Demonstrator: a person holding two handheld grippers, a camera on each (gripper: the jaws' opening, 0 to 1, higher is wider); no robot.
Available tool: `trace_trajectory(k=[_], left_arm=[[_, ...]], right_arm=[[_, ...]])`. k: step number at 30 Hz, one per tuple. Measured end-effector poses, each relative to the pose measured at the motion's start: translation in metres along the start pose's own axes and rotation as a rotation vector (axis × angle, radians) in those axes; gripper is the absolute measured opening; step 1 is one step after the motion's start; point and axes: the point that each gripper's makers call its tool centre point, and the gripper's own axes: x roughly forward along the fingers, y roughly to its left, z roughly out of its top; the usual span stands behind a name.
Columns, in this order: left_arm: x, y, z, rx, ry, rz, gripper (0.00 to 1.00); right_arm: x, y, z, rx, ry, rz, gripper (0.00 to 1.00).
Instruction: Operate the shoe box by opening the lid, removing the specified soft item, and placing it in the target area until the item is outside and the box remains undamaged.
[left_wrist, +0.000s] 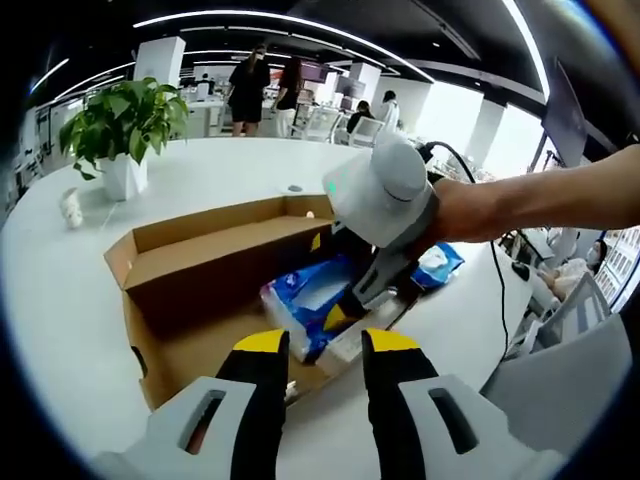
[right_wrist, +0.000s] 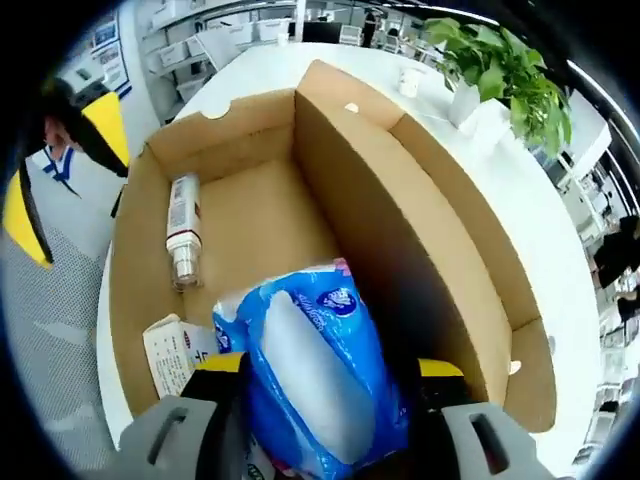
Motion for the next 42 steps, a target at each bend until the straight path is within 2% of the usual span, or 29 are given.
trace_trajectory(k=[7,11,17,26,35,42], left_arm=[[-0.001,-0.002,0.0,0.005,-0.001,-0.002,0.29],[-0.001,-0.006,0.0,0.011,-0.001,-0.009,0.29],[-0.001,-0.003,0.0,0.009,0.001,-0.006,0.28],[0.0,-0.005,0.001,0.007,-0.004,-0.011,0.28],[0.0,-0.005,0.0,-0.018,-0.005,-0.019,0.28],[0.001,-0.005,0.0,-0.017,-0.002,-0.023,0.28]], right_arm=[[0.003,-0.001,-0.003,0.051,0.026,0.046,0.58],[0.004,0.003,-0.006,0.1,0.024,0.085,0.55],[-0.003,0.003,-0.003,0.124,0.002,0.132,0.56],[-0.006,0.007,0.0,0.017,0.041,0.181,0.6],[0.009,0.008,-0.007,-0.001,0.09,0.169,0.64],[0.012,0.012,-0.014,0.1,0.105,0.191,0.62]])
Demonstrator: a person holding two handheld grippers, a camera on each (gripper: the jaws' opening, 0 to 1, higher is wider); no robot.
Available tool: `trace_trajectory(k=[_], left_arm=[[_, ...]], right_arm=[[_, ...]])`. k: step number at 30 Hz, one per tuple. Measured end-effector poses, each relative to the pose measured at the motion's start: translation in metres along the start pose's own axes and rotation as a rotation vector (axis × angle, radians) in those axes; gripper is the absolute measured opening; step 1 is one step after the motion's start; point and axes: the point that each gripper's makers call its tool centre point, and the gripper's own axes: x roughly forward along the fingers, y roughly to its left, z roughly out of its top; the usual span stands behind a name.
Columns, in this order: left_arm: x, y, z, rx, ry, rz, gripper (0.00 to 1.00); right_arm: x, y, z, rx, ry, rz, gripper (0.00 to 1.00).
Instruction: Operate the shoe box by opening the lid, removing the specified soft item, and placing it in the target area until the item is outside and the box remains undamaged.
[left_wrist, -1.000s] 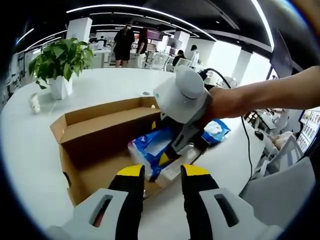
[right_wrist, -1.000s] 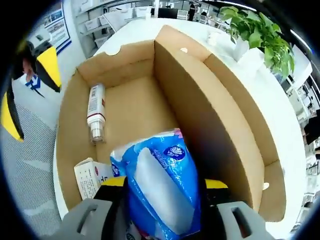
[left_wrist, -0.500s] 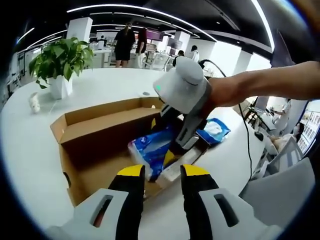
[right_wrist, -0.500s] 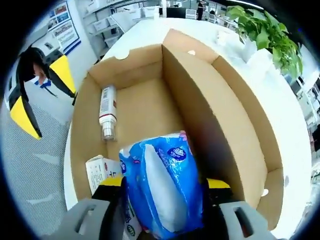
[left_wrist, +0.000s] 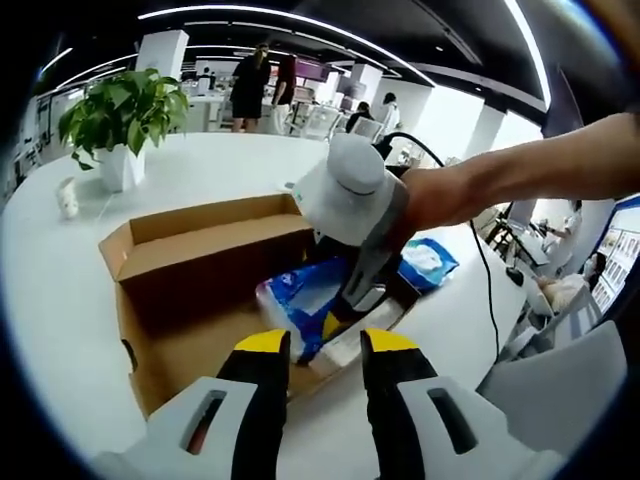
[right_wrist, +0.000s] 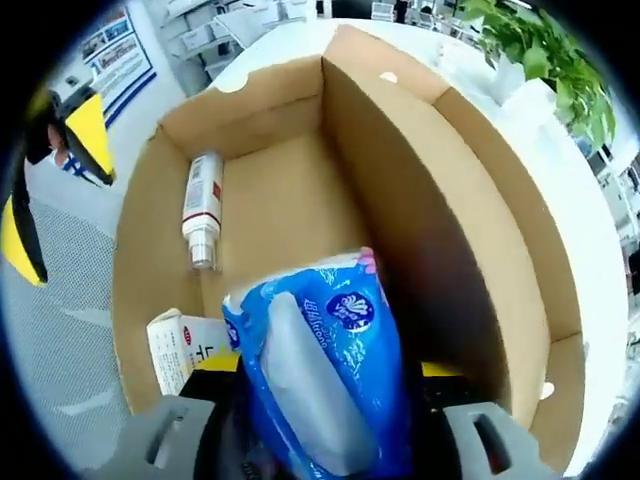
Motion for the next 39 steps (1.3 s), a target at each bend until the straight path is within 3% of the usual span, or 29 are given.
trace_trajectory(k=[8,16,20,22,26,35,39], left_arm=[[0.0,0.002,-0.001,-0.005,0.0,0.003,0.27],[0.0,0.003,-0.002,-0.012,0.004,0.007,0.26],[-0.001,0.005,-0.002,-0.017,0.002,0.013,0.25],[-0.001,0.004,-0.003,-0.017,0.002,0.009,0.26],[0.0,0.002,-0.002,-0.013,0.001,0.005,0.25],[-0.001,0.004,-0.002,-0.017,-0.001,0.008,0.25],[-0.001,0.004,-0.002,-0.021,-0.005,0.008,0.25]], right_arm=[[-0.001,0.004,0.001,0.012,-0.056,-0.023,0.53],[-0.009,0.003,0.004,0.114,-0.122,-0.09,0.36],[-0.022,-0.006,0.011,0.215,-0.209,-0.149,0.22],[-0.029,-0.003,0.018,0.266,-0.267,-0.135,0.12],[-0.033,-0.002,0.018,0.289,-0.277,-0.143,0.0],[-0.038,0.002,0.023,0.298,-0.293,-0.171,0.0],[-0.043,0.003,0.037,0.289,-0.334,-0.18,0.0]])
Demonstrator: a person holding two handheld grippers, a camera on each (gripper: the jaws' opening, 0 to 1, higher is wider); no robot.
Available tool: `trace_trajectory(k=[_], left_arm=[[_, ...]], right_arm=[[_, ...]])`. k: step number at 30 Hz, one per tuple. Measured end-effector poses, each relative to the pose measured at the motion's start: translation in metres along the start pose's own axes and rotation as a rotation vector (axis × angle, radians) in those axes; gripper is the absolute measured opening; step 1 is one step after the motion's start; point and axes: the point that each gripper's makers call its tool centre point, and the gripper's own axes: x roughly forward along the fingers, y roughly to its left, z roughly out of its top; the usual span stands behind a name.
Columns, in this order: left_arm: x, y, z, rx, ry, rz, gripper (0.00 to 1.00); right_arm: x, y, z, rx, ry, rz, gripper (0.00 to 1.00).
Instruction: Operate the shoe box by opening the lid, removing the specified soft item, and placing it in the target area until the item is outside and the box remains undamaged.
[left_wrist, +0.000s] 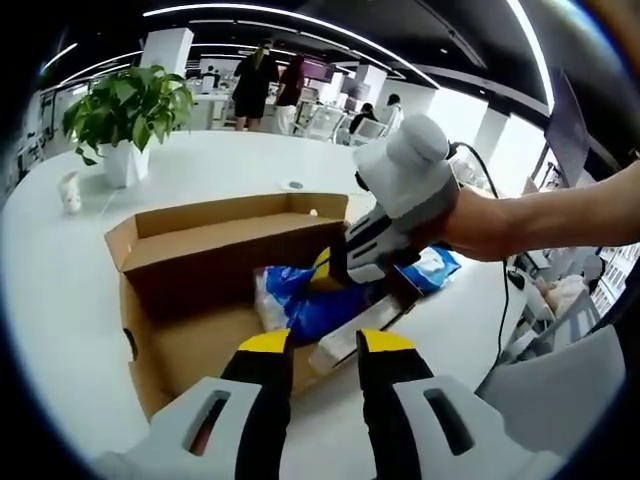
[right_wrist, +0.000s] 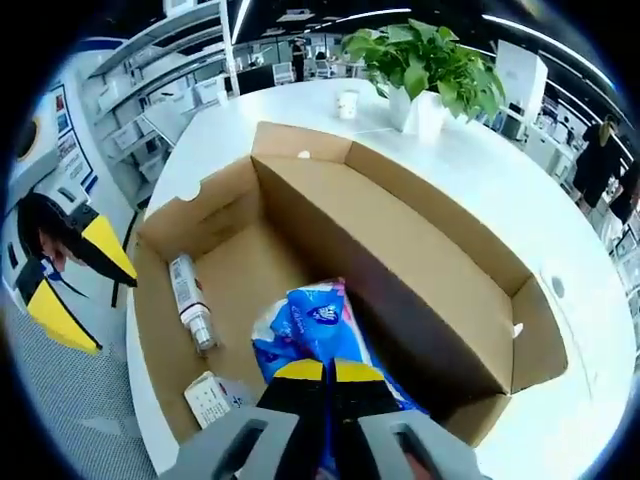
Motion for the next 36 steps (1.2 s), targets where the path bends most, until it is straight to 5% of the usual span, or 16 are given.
trace_trajectory(k=[8,13,22,36], left_arm=[[0.0,-0.002,-0.001,0.004,0.003,-0.003,0.25],[-0.001,0.0,-0.001,-0.001,0.002,0.0,0.24],[0.001,-0.004,-0.001,0.007,0.006,-0.009,0.24],[0.0,0.0,-0.001,0.0,0.008,-0.001,0.24]], right_arm=[[0.01,0.016,0.002,-0.104,0.011,0.038,0.0],[0.011,0.011,0.002,-0.083,0.015,0.056,0.2],[0.023,0.014,-0.007,-0.189,0.095,0.1,0.48],[0.042,0.009,-0.018,-0.177,0.183,0.098,0.67]])
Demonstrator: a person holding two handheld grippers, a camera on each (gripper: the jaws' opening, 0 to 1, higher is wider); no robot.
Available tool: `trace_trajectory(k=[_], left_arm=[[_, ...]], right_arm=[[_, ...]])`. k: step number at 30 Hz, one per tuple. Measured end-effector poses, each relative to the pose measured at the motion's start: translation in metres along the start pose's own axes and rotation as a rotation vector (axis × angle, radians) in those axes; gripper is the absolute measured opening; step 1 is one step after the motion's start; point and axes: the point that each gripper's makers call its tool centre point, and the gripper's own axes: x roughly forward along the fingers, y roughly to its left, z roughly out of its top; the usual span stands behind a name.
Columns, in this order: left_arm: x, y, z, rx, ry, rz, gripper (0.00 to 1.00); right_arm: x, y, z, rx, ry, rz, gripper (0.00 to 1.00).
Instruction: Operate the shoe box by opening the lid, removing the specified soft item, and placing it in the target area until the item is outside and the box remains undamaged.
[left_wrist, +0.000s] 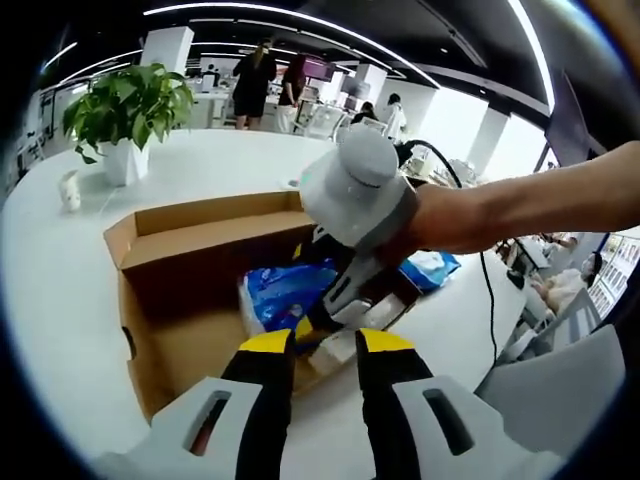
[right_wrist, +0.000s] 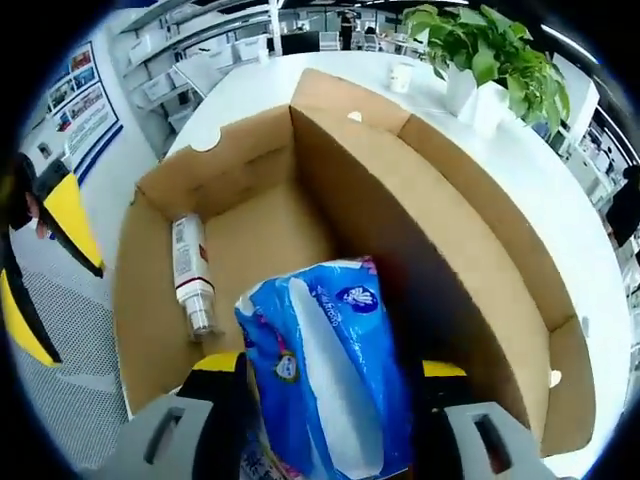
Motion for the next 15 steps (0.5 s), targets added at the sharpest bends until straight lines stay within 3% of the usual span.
trace_trajectory(k=[7,12,15], left_arm=[[0.0,0.002,0.0,-0.006,0.0,0.006,0.24],[0.001,0.003,0.0,-0.008,0.001,0.008,0.24],[0.002,0.002,0.0,-0.006,0.003,0.007,0.23]], right_arm=[[0.019,0.007,-0.015,-0.101,0.097,-0.011,0.68],[0.017,0.005,-0.013,-0.094,0.078,0.001,0.66],[0.015,0.006,-0.013,-0.082,0.06,-0.002,0.59]])
